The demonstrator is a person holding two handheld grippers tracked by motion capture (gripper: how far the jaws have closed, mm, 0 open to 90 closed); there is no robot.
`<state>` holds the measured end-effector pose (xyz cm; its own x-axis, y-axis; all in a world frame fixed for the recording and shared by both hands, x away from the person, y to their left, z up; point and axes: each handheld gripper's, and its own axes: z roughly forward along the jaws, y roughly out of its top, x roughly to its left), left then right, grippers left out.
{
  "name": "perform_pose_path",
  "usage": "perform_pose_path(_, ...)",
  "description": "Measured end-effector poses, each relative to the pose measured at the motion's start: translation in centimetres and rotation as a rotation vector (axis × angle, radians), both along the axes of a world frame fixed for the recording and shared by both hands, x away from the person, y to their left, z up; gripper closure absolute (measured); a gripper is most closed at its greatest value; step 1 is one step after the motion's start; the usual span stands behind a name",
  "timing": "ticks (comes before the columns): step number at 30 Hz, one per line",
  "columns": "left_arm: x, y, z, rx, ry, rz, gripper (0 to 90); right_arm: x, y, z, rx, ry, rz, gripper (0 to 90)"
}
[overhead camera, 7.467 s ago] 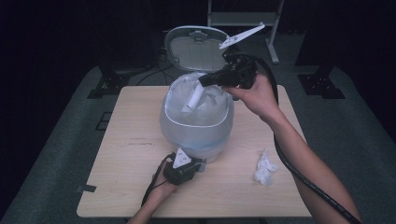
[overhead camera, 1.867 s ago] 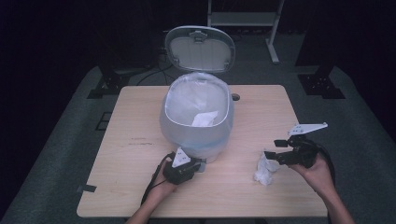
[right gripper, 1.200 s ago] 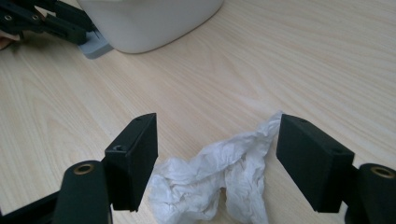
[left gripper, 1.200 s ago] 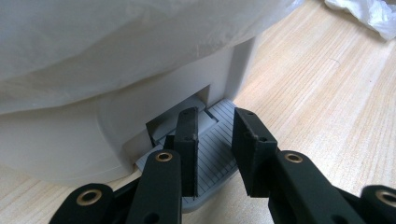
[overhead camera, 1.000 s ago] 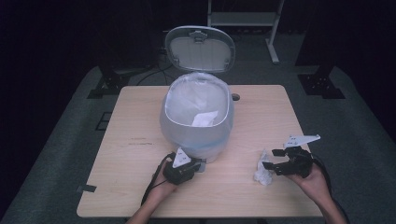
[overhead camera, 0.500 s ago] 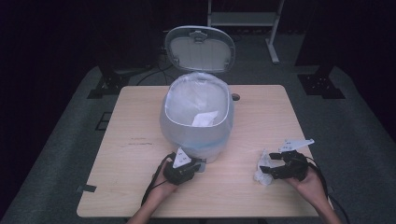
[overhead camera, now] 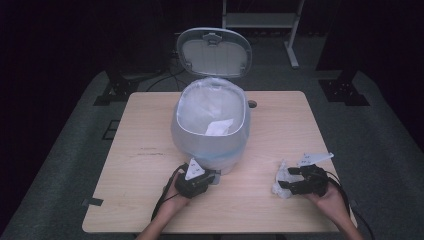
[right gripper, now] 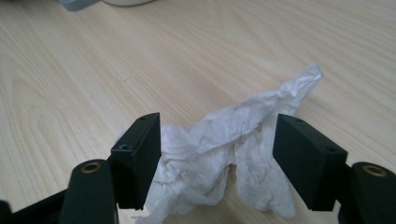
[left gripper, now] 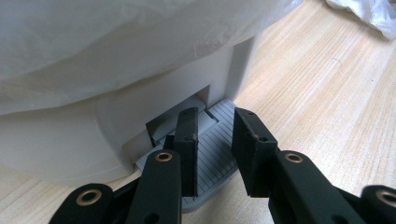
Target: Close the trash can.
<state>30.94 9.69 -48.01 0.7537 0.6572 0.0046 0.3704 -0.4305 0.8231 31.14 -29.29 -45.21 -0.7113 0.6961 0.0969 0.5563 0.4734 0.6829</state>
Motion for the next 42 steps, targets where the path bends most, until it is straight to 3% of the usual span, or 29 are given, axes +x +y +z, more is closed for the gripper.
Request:
perform_pose_path(10,0.0,0.0,0.0,-0.001,0.001,0.000,71.4,0.3,0.2,-1.1,-0.033,0.018,0.014,40.6)
perform_pose_path(20,0.0,0.0,0.0,0.000,0.000,0.000,71.4,0.3,0.3,-1.6,-0.073,0.014,0.018,59.6)
perform_pose_path(28,0.0,0.0,0.0,-0.001,0.001,0.000,71.4,0.3,0.5,-1.5,-0.102,0.001,0.021,69.2)
perform_pose_path(37,0.0,0.0,0.0,-0.001,0.001,0.000,71.4,0.2,0.2,-1.4,-0.104,0.010,0.020,79.9)
perform_pose_path(42,0.0,0.0,0.0,0.000,0.000,0.000,71.4,0.1,0.0,-1.3,-0.090,0.018,0.013,81.4)
